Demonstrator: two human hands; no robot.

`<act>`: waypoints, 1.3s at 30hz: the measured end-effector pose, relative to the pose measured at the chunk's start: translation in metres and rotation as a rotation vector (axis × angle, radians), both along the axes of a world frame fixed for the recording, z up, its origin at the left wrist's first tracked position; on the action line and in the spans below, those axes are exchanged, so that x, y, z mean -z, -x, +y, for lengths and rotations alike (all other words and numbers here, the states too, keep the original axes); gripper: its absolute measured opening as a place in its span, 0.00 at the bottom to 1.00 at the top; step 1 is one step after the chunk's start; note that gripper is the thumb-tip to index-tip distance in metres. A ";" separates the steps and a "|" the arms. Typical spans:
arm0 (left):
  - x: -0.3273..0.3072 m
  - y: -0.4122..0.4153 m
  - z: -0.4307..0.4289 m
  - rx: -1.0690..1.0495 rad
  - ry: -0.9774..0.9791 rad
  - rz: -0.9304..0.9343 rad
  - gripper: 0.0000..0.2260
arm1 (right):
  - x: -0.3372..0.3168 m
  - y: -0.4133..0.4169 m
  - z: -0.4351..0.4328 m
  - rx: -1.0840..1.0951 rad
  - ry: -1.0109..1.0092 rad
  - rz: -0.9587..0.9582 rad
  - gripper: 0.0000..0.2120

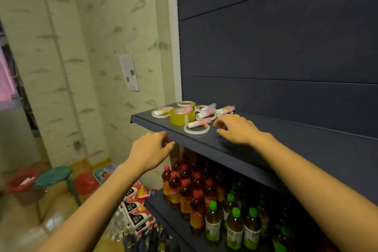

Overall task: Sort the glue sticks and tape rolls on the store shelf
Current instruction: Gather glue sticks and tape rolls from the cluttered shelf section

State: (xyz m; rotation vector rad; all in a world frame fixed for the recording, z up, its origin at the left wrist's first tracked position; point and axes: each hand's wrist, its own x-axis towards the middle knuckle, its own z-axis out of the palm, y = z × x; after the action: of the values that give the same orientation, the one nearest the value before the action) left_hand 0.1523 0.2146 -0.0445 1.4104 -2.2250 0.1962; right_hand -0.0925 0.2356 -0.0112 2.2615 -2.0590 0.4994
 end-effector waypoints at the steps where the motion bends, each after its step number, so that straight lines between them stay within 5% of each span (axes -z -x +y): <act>1: 0.002 0.000 -0.009 0.004 -0.002 0.001 0.12 | 0.001 -0.001 -0.012 0.006 -0.006 0.006 0.13; 10: 0.006 0.013 -0.100 0.036 -0.022 0.012 0.14 | 0.012 0.015 -0.120 -0.093 -0.175 -0.065 0.25; 15: 0.006 0.022 -0.142 0.049 -0.056 -0.020 0.15 | 0.014 0.028 -0.155 -0.155 -0.225 -0.119 0.16; 20: 0.005 0.043 -0.169 0.075 -0.166 -0.048 0.19 | -0.001 0.045 -0.155 -0.146 -0.005 -0.334 0.04; 25: 0.007 0.067 -0.194 0.130 -0.315 -0.145 0.22 | -0.011 0.057 -0.141 0.021 0.206 -0.538 0.05; 39: 0.000 0.130 -0.191 0.643 -0.062 -0.059 0.18 | 0.006 0.065 -0.018 0.564 0.400 -0.532 0.05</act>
State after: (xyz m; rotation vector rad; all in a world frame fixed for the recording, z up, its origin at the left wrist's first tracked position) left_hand 0.0226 0.0234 -0.0441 0.6587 -2.6202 -0.0545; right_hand -0.1580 0.2173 -0.0176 1.3349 -2.3860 1.4060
